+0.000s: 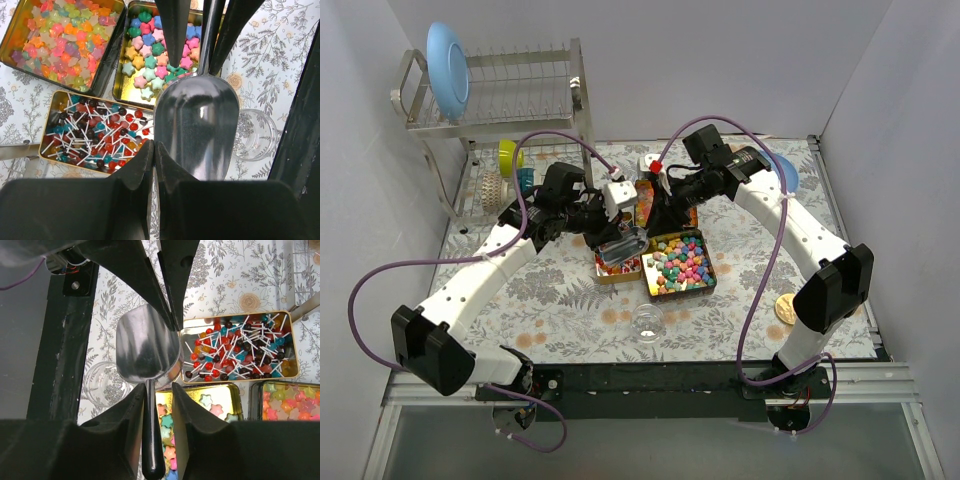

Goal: Pack the candies
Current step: Pick up the spatula from the center of the board.

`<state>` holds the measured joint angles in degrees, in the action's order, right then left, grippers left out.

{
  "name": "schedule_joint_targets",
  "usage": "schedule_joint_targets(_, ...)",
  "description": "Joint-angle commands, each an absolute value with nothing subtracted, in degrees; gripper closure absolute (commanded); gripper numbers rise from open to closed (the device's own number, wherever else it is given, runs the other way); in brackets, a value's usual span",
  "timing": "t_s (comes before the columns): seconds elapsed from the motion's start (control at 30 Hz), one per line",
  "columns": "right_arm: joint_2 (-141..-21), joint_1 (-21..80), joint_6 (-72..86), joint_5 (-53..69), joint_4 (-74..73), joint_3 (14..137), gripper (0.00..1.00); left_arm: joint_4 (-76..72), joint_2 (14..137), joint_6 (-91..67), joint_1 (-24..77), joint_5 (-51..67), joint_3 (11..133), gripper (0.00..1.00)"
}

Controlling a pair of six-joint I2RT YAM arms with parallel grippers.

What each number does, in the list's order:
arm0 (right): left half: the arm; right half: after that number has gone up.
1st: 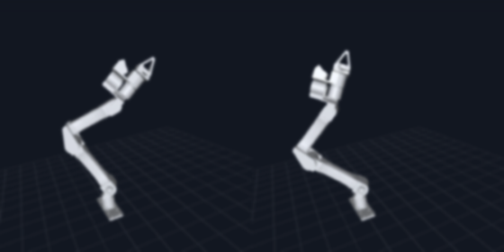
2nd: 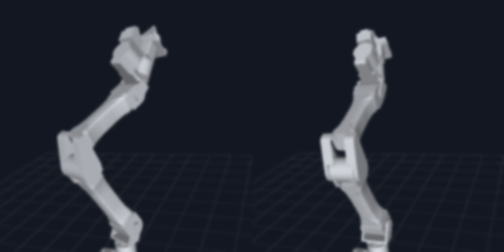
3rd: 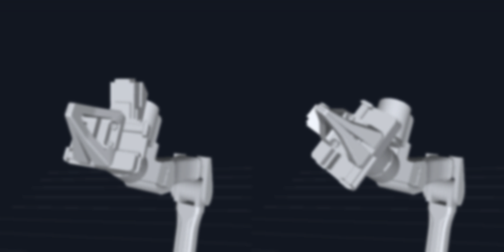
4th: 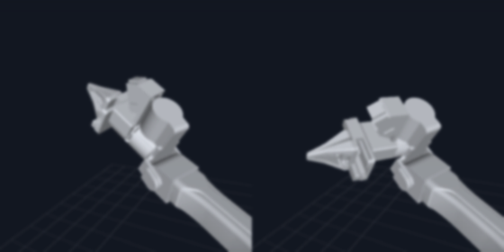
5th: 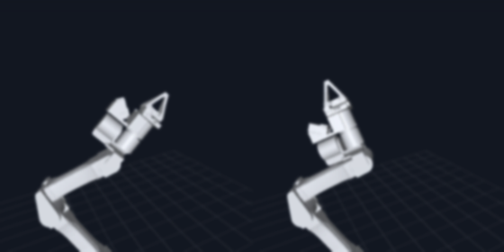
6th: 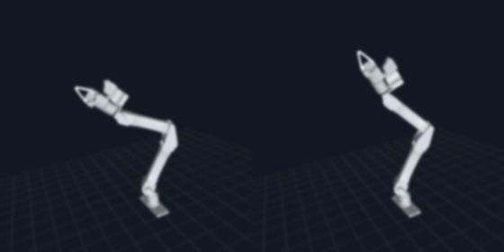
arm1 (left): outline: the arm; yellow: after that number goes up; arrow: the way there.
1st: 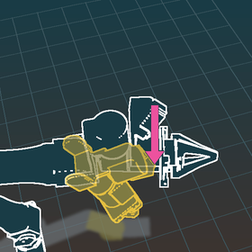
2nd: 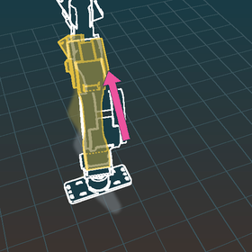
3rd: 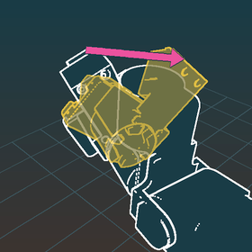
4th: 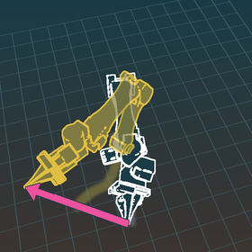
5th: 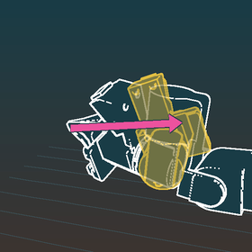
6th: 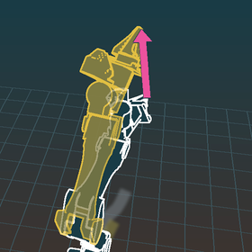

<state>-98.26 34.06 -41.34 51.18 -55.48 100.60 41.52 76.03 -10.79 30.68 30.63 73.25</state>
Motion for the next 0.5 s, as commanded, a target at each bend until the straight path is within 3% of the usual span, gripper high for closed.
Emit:
schedule_joint_targets(0.0, -96.15, 34.37, -41.66, 52.39, -54.49, 100.37, 0.68, 40.34, 75.41, -11.34, 30.24, 32.52, 74.97, 1.00)
schedule_joint_targets(0.1, -96.15, 34.37, -42.19, 52.21, -54.84, 100.11, 0.77, 40.25, 75.67, -11.25, 30.06, 32.34, 74.88, 1.00)
schedule_joint_targets(0.13, -96.07, 34.37, -42.27, 52.21, -55.02, 99.93, 0.86, 40.17, 75.76, -11.25, 30.06, 32.17, 74.88, 1.00)
schedule_joint_targets(0.23, -95.71, 34.37, -43.06, 51.59, -55.81, 100.02, 0.99, 38.51, 75.67, -12.65, 29.88, 29.81, 74.18, 1.00)
schedule_joint_targets(0.27, -95.45, 34.37, -44.20, 51.16, -56.51, 99.93, 0.99, 37.37, 75.59, -15.44, 29.88, 28.32, 74.01, 0.98)
schedule_joint_targets(0.47, -91.76, 30.16, -48.33, 48.61, -61.87, 96.42, 0.99, 29.37, 72.34, -28.89, 25.67, 16.27, 68.66, 0.44)
